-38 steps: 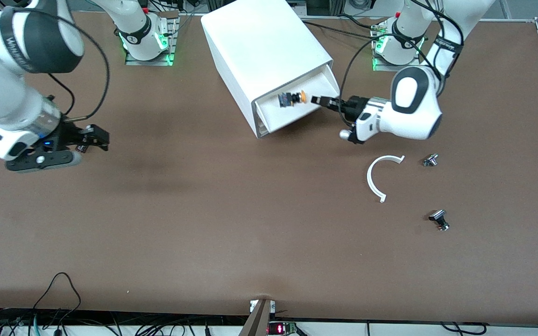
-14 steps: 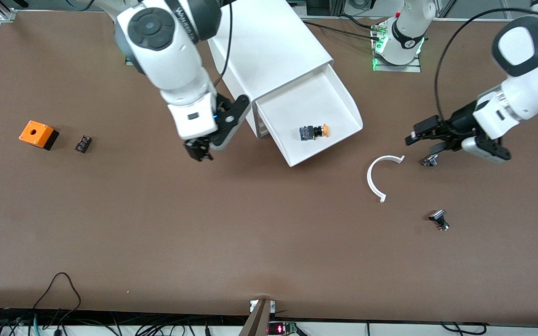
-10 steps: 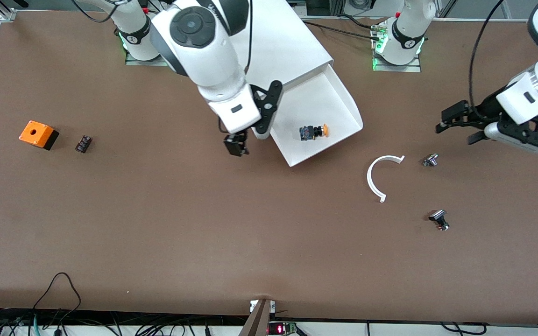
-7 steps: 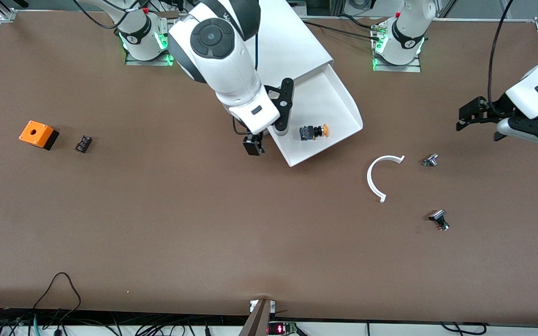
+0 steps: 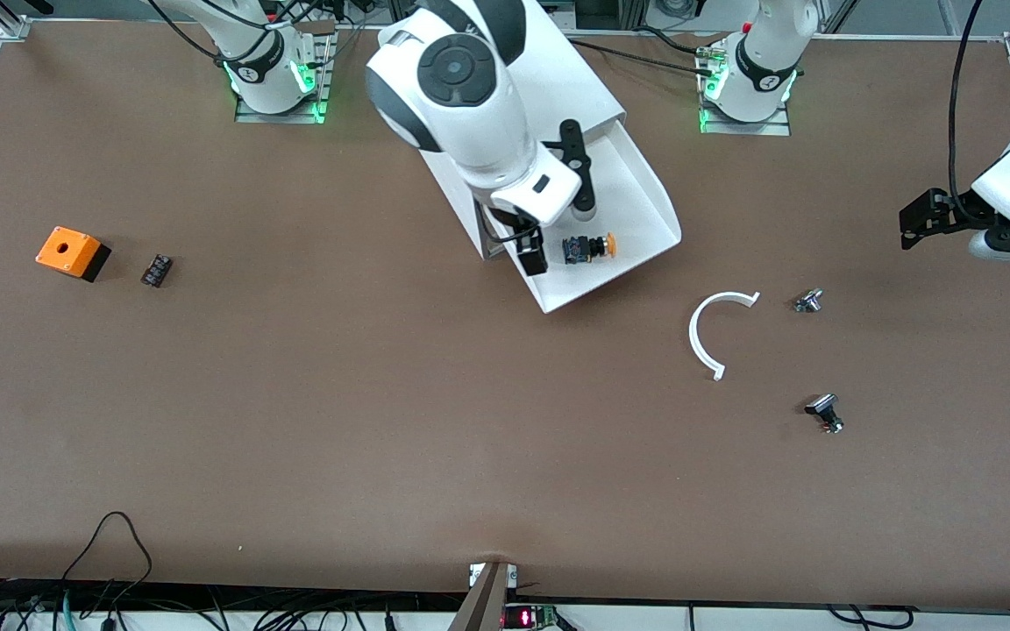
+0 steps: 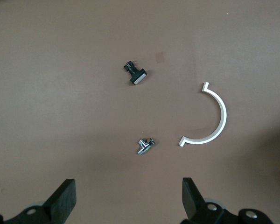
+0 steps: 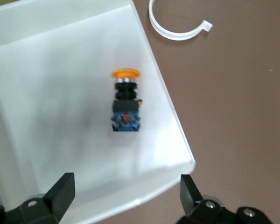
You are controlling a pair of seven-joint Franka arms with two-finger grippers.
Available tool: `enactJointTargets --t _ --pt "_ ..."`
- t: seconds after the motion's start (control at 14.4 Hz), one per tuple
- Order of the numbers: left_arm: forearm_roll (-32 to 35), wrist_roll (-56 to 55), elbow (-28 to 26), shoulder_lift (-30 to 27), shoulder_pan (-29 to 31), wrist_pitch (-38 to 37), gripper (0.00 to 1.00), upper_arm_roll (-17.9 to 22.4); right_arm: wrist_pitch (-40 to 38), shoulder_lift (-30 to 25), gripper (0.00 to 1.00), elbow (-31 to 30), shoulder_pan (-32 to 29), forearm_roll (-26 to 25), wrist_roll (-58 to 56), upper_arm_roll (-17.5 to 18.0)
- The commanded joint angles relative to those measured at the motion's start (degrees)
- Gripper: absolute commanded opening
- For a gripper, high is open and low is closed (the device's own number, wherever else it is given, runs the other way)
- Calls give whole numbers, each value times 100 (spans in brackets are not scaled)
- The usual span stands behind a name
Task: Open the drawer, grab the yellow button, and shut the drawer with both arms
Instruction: 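Release the drawer with the left gripper while the right gripper reaches in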
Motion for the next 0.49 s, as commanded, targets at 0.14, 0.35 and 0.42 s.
enactJointTargets --t 0.14,0.35,0.42 --pt "143 -179 31 -63 -41 -144 100 13 207 319 100 228 277 3 -49 -23" --pt "108 -179 40 -63 -32 -144 100 13 313 389 99 228 470 3 -49 -216" --pt "108 -179 40 -63 -32 -152 100 13 392 459 99 228 479 3 -40 -234"
